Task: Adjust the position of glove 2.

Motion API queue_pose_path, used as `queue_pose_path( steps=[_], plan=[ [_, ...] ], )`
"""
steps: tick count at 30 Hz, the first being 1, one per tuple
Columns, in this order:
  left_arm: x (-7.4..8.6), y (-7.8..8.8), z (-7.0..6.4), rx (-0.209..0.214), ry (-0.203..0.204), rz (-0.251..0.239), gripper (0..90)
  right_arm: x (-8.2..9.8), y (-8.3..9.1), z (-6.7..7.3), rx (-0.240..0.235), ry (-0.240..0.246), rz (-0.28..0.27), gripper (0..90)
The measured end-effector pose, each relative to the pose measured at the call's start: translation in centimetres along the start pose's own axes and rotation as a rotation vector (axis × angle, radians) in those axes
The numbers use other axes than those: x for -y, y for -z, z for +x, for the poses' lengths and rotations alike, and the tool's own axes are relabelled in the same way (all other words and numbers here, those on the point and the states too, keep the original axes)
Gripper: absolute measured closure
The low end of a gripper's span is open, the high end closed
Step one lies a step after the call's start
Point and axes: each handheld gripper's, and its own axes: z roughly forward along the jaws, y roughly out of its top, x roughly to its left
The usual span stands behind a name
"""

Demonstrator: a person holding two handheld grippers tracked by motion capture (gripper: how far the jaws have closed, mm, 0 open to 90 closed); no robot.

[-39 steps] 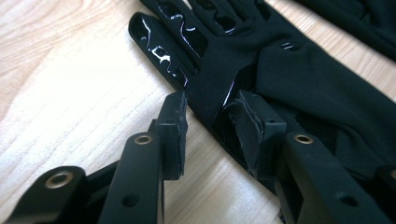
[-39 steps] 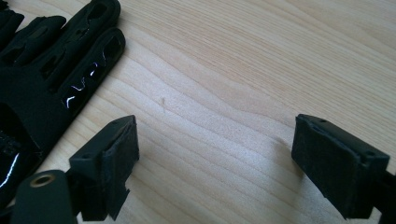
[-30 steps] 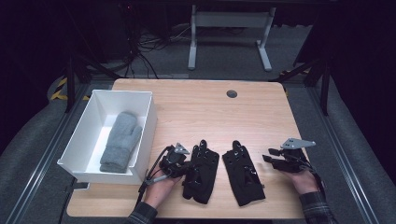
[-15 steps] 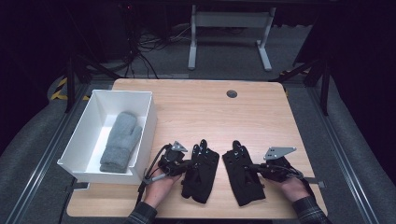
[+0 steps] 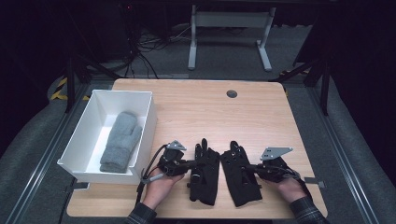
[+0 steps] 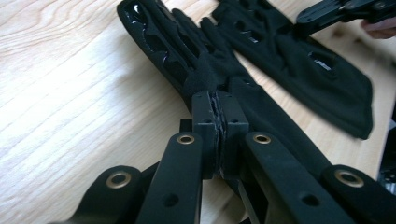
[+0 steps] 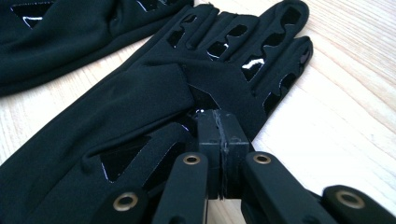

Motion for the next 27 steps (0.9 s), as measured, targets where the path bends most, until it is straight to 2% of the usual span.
queue_pose_path(
  steps=[7,17,22,27],
  plan=[
    [-0.7,0.4,-0.3,0.038,0.002,-0.028,88.3,-0.5,-0.6,0.7,-0.024,0.008,0.0,90.0],
    [-1.8,1.1,-0.1,0.082,0.009,-0.054,88.3,-2.0,-2.3,1.6,-0.052,0.021,-0.003,90.0],
    [-2.4,0.8,-0.6,0.114,-0.003,-0.062,88.3,-2.6,-2.9,1.7,-0.05,0.022,-0.005,90.0],
    [-3.1,0.4,-1.0,0.125,-0.013,-0.06,88.3,-2.9,-3.3,1.8,-0.068,0.015,-0.01,90.0]
  ],
)
